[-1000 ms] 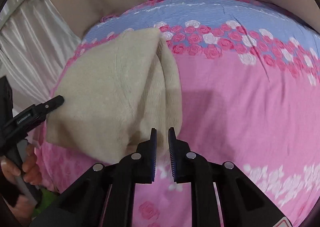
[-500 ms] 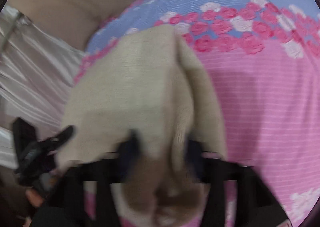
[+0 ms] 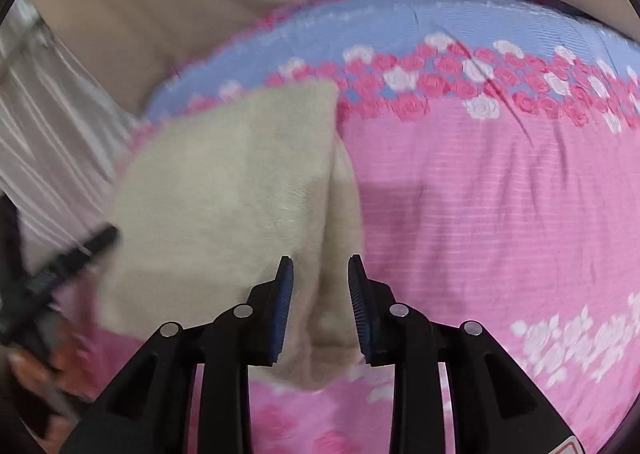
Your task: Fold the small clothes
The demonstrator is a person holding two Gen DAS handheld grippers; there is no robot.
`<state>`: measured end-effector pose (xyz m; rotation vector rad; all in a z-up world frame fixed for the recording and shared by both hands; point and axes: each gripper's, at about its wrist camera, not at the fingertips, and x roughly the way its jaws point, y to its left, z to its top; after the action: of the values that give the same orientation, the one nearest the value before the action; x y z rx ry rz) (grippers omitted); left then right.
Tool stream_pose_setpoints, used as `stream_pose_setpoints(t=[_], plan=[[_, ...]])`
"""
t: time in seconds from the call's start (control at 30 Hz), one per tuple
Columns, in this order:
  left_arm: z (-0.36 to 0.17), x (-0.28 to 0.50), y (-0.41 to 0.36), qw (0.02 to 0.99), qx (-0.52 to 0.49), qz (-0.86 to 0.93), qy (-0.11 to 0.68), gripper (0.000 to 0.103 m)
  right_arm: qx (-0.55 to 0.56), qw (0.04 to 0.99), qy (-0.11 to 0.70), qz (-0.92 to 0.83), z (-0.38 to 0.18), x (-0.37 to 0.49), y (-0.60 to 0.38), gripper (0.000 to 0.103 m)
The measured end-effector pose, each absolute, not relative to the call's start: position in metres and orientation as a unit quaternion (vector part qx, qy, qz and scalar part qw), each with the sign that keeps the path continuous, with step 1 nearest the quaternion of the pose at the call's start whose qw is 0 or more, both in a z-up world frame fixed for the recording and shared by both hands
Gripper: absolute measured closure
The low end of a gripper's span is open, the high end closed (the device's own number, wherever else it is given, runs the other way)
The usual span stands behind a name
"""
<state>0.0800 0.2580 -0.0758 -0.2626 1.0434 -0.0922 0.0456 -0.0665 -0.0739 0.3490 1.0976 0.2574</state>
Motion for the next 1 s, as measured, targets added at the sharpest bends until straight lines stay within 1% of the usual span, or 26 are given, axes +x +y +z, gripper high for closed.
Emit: stream_pose_setpoints(t=[0.03,0.07,0.13,0.17,0.2,0.23,0.3,0.33,0.43,0.47,0.5,0.53,0.57,0.6,0.63,0.73,0.77,0.8,0.87,0.9,0.97,1.0], plan=[[-0.075,0.076,0.261,0.859,-0.118,-0.035,0.497,0.022,0.163,0.836,0.508,0.127,-0.067,0.041,-0.065,0.080],[-0.078,0.074,0.264,0.857,-0.108,-0.024,0.503,0.022,0.160,0.840,0.500,0.134,-0.061,0.039,-0.062,0.082],[-0.089,0.077,0.270,0.847,-0.108,-0.018,0.520,0.020,0.151,0.838,0.502,0.150,-0.064,0.043,-0.054,0.082],[-0.094,0.078,0.274,0.841,-0.114,-0.012,0.529,0.019,0.148,0.833,0.512,0.150,-0.074,0.048,-0.053,0.081],[-0.098,0.077,0.280,0.835,-0.134,-0.009,0.533,0.017,0.147,0.824,0.528,0.144,-0.083,0.053,-0.054,0.069],[-0.098,0.077,0.284,0.830,-0.160,-0.016,0.534,0.016,0.152,0.813,0.545,0.136,-0.094,0.057,-0.059,0.053],[-0.104,0.073,0.295,0.807,-0.231,-0.040,0.542,0.011,0.196,0.787,0.568,0.140,-0.117,0.062,-0.070,0.050],[-0.109,0.074,0.299,0.792,-0.262,-0.049,0.549,0.011,0.222,0.774,0.574,0.146,-0.126,0.064,-0.074,0.046],[-0.132,0.076,0.306,0.751,-0.346,-0.073,0.558,0.009,0.296,0.732,0.590,0.167,-0.152,0.073,-0.080,0.040],[-0.137,0.076,0.306,0.741,-0.364,-0.080,0.559,0.010,0.311,0.721,0.596,0.165,-0.161,0.077,-0.080,0.037],[-0.143,0.077,0.306,0.727,-0.390,-0.094,0.557,0.017,0.329,0.718,0.590,0.169,-0.162,0.080,-0.081,0.034],[-0.147,0.077,0.305,0.717,-0.408,-0.108,0.555,0.031,0.336,0.709,0.593,0.179,-0.163,0.084,-0.077,0.044],[-0.147,0.078,0.303,0.713,-0.414,-0.109,0.555,0.034,0.345,0.700,0.594,0.197,-0.162,0.087,-0.073,0.066],[-0.142,0.079,0.301,0.716,-0.412,-0.114,0.552,0.046,0.332,0.708,0.592,0.196,-0.152,0.089,-0.068,0.075],[-0.132,0.082,0.298,0.724,-0.403,-0.124,0.547,0.052,0.298,0.733,0.576,0.206,-0.132,0.090,-0.061,0.078],[-0.087,0.086,0.287,0.747,-0.389,-0.174,0.510,0.059,0.261,0.784,0.514,0.228,-0.062,0.084,-0.061,0.081],[-0.068,0.086,0.282,0.759,-0.378,-0.188,0.495,0.059,0.238,0.805,0.494,0.226,-0.037,0.079,-0.062,0.081],[-0.046,0.085,0.277,0.773,-0.367,-0.203,0.476,0.059,0.189,0.834,0.471,0.218,-0.006,0.073,-0.061,0.081],[-0.020,0.081,0.270,0.785,-0.355,-0.227,0.453,0.059,0.140,0.857,0.452,0.206,0.024,0.064,-0.061,0.077],[-0.014,0.080,0.267,0.792,-0.345,-0.226,0.450,0.057,0.137,0.854,0.458,0.207,0.026,0.063,-0.063,0.069],[-0.027,0.080,0.266,0.808,-0.314,-0.186,0.462,0.049,0.119,0.856,0.470,0.180,0.009,0.069,-0.065,0.063],[-0.039,0.079,0.266,0.817,-0.294,-0.153,0.471,0.041,0.099,0.858,0.483,0.149,-0.012,0.071,-0.068,0.058]])
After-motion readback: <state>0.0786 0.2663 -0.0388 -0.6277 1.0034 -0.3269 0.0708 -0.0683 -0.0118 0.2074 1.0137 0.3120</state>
